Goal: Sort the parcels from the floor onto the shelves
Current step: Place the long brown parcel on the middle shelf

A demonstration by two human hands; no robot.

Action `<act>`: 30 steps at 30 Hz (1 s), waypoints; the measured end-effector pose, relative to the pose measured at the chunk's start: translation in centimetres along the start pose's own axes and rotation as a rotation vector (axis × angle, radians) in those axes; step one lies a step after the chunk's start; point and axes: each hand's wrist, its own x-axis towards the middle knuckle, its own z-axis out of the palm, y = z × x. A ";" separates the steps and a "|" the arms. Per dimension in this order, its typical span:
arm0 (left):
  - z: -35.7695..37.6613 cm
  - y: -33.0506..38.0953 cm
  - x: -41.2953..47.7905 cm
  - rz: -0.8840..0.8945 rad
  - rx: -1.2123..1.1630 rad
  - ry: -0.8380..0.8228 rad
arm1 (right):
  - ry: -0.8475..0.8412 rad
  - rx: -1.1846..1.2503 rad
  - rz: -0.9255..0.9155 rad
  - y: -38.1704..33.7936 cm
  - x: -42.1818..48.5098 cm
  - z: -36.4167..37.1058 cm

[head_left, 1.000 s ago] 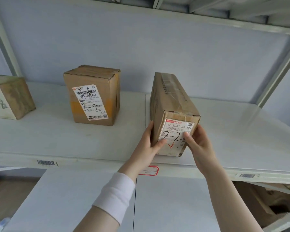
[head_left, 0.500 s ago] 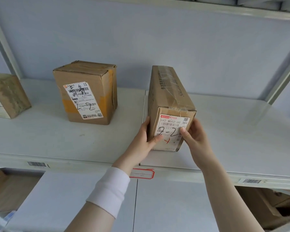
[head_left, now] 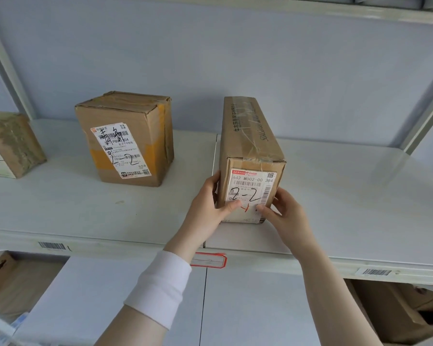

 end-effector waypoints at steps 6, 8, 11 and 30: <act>0.1 0.1 1.6 -0.032 0.023 -0.009 | 0.019 -0.058 0.015 -0.3 1.2 0.0; 0.0 0.0 2.3 -0.038 0.027 -0.011 | 0.015 -0.063 0.026 -0.4 1.8 0.2; 0.0 0.0 3.2 -0.043 0.028 -0.017 | 0.021 -0.078 0.039 -0.4 2.7 0.4; -0.3 -0.4 4.3 -0.070 0.048 -0.030 | 0.014 -0.247 0.076 -1.0 3.1 1.2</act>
